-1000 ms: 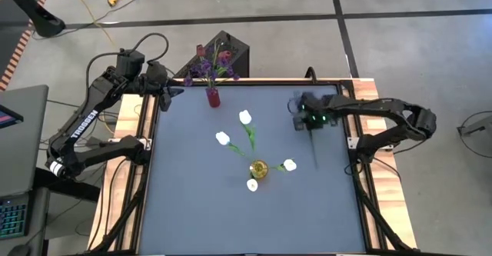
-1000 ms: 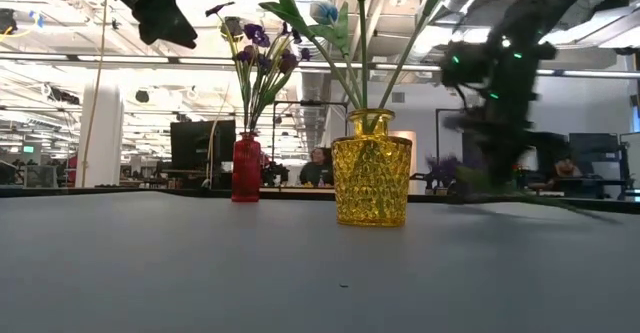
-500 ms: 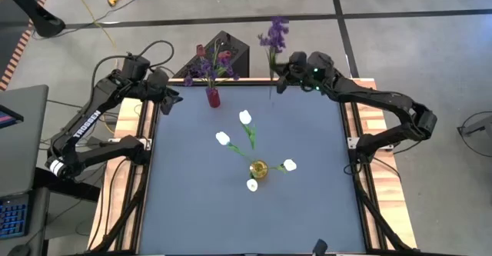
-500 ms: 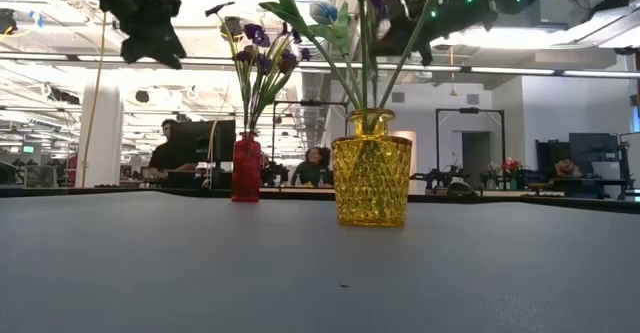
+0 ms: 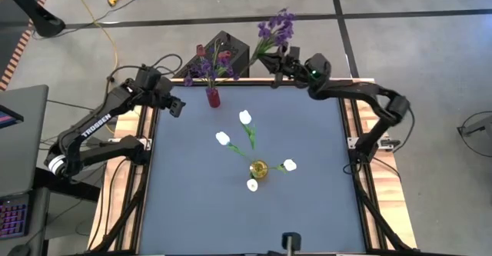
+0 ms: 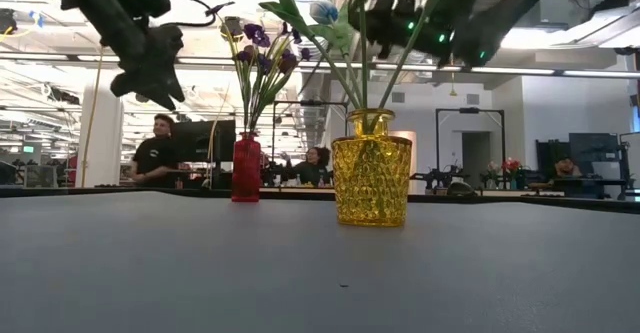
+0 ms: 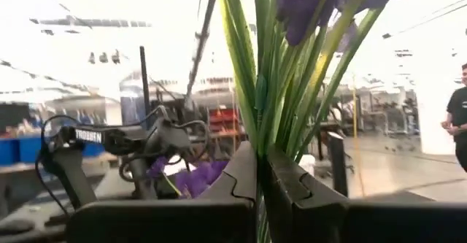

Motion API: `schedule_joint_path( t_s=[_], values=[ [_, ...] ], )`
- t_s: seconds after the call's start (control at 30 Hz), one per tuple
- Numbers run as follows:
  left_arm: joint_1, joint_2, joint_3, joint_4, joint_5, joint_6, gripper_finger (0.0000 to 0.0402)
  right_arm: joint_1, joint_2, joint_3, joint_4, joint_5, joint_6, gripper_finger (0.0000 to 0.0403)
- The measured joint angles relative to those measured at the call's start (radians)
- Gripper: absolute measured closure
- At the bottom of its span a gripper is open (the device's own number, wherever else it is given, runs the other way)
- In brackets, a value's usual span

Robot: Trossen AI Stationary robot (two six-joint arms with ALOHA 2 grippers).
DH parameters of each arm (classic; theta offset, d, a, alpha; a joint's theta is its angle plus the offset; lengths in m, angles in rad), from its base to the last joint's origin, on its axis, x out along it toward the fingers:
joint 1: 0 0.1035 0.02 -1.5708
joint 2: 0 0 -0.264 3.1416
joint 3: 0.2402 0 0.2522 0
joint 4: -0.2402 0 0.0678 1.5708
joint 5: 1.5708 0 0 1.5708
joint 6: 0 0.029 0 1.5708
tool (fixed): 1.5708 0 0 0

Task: Sort flowers into vase by color
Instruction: Put the violet flowers into the red vase

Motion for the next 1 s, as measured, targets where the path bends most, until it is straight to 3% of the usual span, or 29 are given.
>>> schedule_joint_path(
  t_s=[0.2, 0.4, 0.73, 1.0],
  values=[
    [-0.020, 0.000, -0.057, 0.149, 0.005, 0.015, 0.0252, 0.026, 0.142, -0.001, 0.273, 0.010, -0.049, 0.0372],
    [-0.057, 0.042, -0.088, 0.263, 0.009, 0.123, 0.0252, 0.041, 0.246, 0.027, 0.370, 0.033, -0.053, 0.0372],
    [-0.083, 0.177, -0.113, 0.465, -0.056, 0.173, 0.0247, 0.083, 0.328, 0.113, 0.372, 0.033, -0.060, 0.0372],
    [-0.084, 0.296, -0.112, 0.544, -0.049, 0.246, 0.0183, 0.092, 0.328, 0.114, 0.305, 0.034, -0.096, 0.0372]
  ],
)
